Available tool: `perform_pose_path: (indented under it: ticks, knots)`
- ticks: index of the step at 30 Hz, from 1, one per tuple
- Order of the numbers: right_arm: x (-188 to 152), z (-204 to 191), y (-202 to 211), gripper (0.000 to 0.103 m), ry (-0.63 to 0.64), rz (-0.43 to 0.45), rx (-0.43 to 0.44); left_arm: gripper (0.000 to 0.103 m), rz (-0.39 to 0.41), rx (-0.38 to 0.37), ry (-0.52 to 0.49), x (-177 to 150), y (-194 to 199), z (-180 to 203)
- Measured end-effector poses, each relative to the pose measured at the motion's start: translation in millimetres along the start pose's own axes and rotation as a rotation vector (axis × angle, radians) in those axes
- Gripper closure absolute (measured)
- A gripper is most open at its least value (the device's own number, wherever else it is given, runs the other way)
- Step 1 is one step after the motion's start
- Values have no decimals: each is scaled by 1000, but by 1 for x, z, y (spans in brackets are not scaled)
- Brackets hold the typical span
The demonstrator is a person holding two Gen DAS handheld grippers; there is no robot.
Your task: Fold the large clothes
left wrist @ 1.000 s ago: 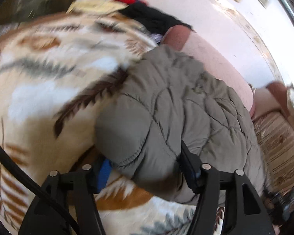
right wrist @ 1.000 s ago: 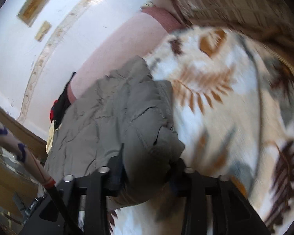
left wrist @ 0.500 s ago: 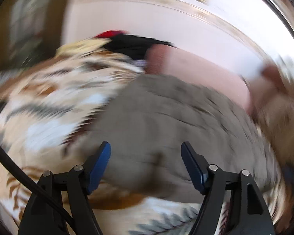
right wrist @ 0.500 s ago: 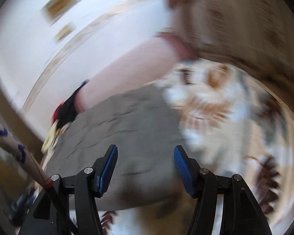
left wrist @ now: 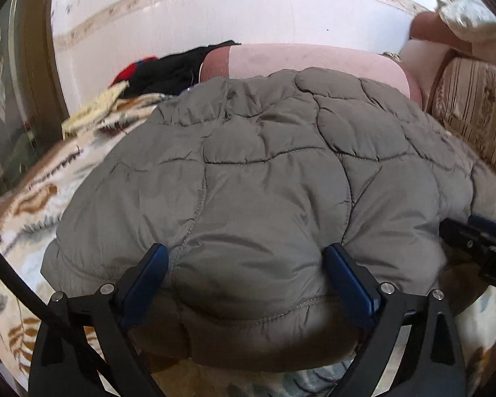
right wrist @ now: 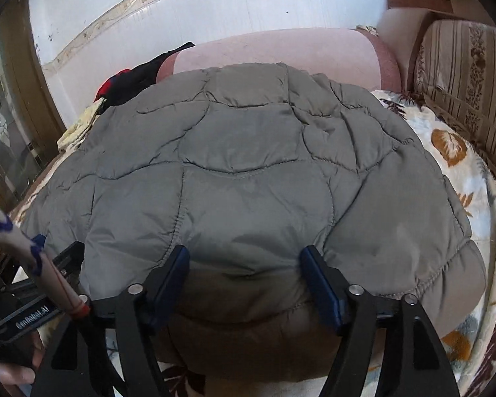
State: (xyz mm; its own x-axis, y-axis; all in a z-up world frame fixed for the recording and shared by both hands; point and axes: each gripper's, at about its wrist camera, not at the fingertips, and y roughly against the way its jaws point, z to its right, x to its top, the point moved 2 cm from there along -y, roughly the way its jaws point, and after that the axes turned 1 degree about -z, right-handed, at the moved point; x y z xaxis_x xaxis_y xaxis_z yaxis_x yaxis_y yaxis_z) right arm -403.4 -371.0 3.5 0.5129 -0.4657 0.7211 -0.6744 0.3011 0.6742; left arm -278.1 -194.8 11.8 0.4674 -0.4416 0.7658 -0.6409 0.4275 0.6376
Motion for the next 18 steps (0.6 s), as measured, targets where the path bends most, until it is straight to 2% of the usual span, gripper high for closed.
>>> perform_pose_path:
  ticks: [6, 9, 11, 13, 16, 18]
  knots:
    - [0, -5, 4, 23, 24, 6, 0, 7, 13, -5, -11, -3, 2, 2]
    - [4, -4, 21, 25, 0, 76, 8, 7, 10, -15, -6, -2, 3, 1]
    - [8, 4, 37, 25, -11, 156, -52, 7, 11, -15, -7, -2, 3, 0]
    - [11, 15, 43, 26, -39, 189, -128, 7, 11, -15, -8, -2, 3, -1]
    - [10, 37, 39, 26, -126, 156, -207, 7, 10, -15, -7, -2, 3, 0]
    - [7, 44, 31, 26, -163, 113, -206, 7, 10, -15, -8, -2, 3, 0]
